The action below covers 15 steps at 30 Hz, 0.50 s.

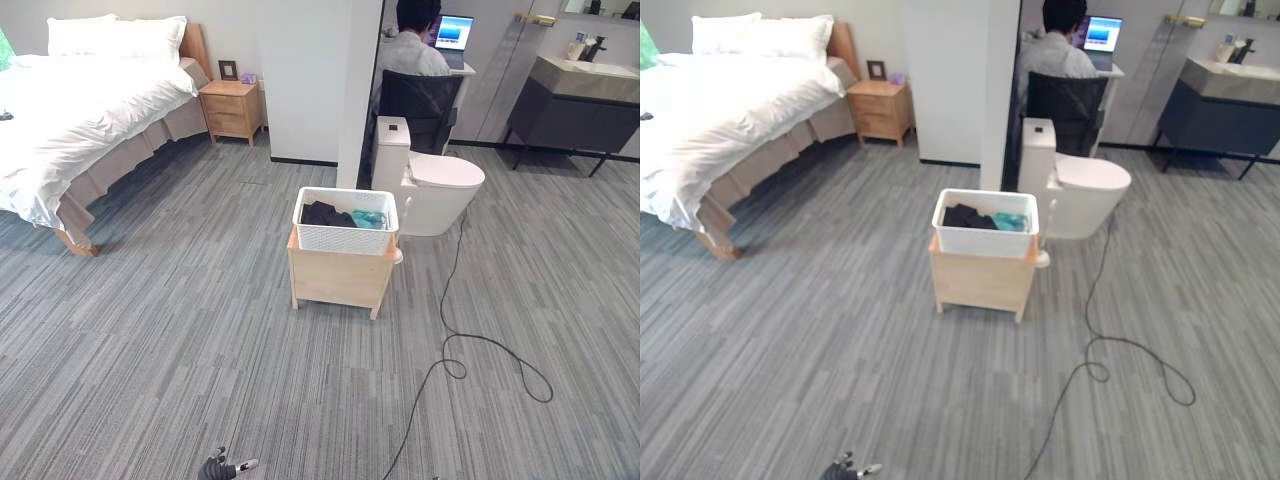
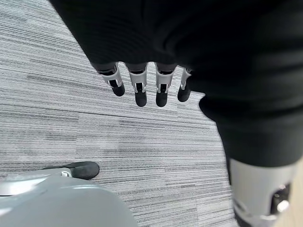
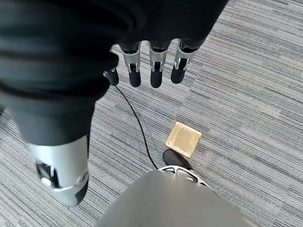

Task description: Grab the laundry basket,head to the washer,open it,put in the laundry and shut it.

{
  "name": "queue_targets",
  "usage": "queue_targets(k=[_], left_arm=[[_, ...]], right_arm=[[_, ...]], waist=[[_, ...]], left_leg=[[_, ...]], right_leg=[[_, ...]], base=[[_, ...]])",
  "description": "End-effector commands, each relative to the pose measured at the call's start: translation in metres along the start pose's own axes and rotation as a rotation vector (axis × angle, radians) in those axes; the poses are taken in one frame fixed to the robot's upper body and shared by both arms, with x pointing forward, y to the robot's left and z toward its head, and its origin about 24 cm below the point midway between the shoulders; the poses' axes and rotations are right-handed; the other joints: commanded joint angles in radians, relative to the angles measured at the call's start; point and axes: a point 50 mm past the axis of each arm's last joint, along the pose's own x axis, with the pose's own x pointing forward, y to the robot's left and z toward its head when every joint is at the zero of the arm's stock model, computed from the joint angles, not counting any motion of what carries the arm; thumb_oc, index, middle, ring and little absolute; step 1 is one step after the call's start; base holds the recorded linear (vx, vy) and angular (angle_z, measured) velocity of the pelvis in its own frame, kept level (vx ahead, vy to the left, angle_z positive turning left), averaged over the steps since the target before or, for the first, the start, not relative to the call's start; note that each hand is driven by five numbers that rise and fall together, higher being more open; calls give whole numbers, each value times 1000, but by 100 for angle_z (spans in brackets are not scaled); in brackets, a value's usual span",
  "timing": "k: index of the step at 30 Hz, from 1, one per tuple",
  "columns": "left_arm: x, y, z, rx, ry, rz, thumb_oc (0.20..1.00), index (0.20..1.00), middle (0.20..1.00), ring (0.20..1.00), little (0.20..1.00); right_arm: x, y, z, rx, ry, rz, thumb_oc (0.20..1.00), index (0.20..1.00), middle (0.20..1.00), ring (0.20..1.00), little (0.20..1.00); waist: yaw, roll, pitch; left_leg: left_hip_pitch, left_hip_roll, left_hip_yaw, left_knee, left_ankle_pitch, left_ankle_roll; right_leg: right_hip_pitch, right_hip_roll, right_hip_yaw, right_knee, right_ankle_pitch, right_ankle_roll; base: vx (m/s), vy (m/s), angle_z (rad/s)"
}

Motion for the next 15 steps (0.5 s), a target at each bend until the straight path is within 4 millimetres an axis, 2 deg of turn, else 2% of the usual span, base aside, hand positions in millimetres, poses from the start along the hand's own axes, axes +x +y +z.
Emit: queue_targets(k=[1, 15], left_arm=[[4, 0, 15, 96, -49, -12, 1000, 1000, 1000, 1000, 1000], [4, 2, 15, 86, -46, 1, 1000, 1000, 1000, 1000, 1000]], right_arm=[[1, -9, 3, -73, 11, -21, 1000, 1000, 1000, 1000, 1000], [2, -9, 10, -68, -16, -17, 1000, 1000, 1000, 1000, 1000]], waist=[[31, -11, -23], [35, -19, -13]], left_leg=[[-42, 101, -32, -31, 29, -78], [-42, 88, -38, -31, 23, -69]], right_leg=[[-31, -160, 3, -16, 77, 118], [-27, -169, -3, -16, 80, 121]], base=[[0, 0, 0], [2, 1, 0]])
